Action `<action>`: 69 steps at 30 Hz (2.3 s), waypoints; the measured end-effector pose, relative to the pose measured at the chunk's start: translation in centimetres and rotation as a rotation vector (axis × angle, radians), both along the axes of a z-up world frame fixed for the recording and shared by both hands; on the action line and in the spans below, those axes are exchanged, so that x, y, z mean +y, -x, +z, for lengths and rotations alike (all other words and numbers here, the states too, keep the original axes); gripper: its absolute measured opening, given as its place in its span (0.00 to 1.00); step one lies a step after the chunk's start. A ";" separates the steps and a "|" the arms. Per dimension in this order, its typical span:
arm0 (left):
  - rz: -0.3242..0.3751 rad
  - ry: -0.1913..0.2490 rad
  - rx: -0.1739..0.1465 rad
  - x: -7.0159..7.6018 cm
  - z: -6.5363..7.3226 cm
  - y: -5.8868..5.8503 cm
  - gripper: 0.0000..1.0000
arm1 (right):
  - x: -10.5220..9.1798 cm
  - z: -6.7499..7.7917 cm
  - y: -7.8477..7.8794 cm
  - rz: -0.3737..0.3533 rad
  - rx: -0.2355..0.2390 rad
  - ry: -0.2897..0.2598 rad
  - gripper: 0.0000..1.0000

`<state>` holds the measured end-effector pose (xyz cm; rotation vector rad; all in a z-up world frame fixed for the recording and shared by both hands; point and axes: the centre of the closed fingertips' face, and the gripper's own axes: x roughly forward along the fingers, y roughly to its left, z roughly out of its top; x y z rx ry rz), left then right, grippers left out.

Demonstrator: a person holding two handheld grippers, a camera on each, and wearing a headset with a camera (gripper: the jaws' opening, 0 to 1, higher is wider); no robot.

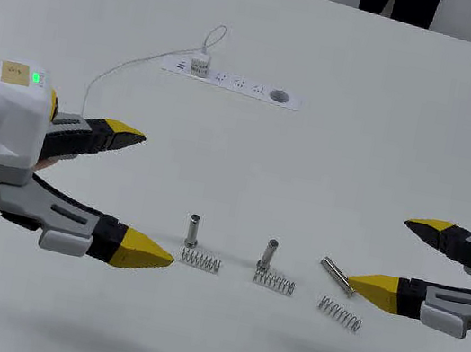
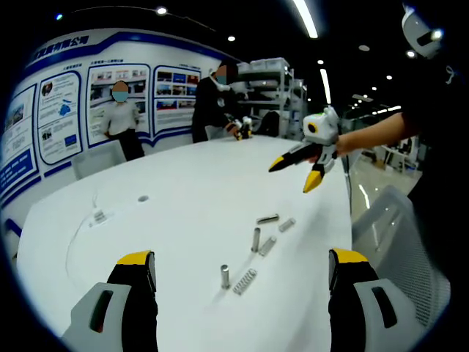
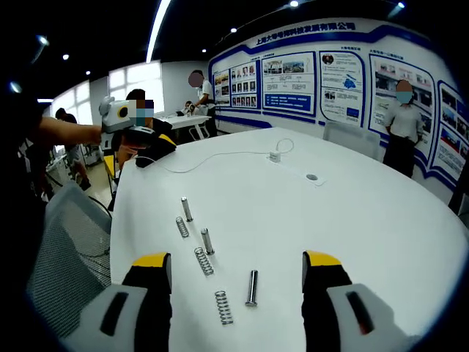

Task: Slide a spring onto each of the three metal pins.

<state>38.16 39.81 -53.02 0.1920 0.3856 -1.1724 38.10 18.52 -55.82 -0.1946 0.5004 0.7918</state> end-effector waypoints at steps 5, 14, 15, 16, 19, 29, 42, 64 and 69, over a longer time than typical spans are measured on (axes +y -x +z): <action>0.006 0.001 0.007 0.1 -0.3 -0.1 1.00 | -0.1 -1.1 -0.4 -0.003 0.022 0.020 0.71; 0.013 -0.006 0.023 0.3 -0.9 -0.2 1.00 | -0.4 -2.6 -1.4 -0.025 0.031 0.053 0.66; 0.014 -0.005 0.025 0.3 -1.0 -0.3 1.00 | -0.4 -2.7 -1.5 -0.025 0.034 0.056 0.65; 0.015 -0.006 0.028 0.3 -1.1 -0.3 1.00 | -0.5 -3.1 -1.6 -0.033 0.043 0.066 0.65; 0.013 -0.010 0.032 0.2 -1.3 -0.2 1.00 | -0.5 -3.6 -1.9 -0.030 0.048 0.084 0.62; 0.029 0.007 0.051 0.2 -1.6 -0.3 1.00 | 0.1 -5.5 -2.4 -0.018 0.091 0.103 0.53; 0.039 0.000 0.047 0.3 -1.6 -0.6 0.99 | 0.6 -8.4 -3.9 -0.031 0.136 0.162 0.41; 0.066 0.003 0.042 0.9 -1.6 -0.9 0.97 | 0.4 -11.2 -4.2 -0.019 0.210 0.245 0.22; 0.067 0.007 0.043 0.9 -1.6 -0.9 0.97 | 0.7 -11.5 -4.1 -0.011 0.221 0.250 0.19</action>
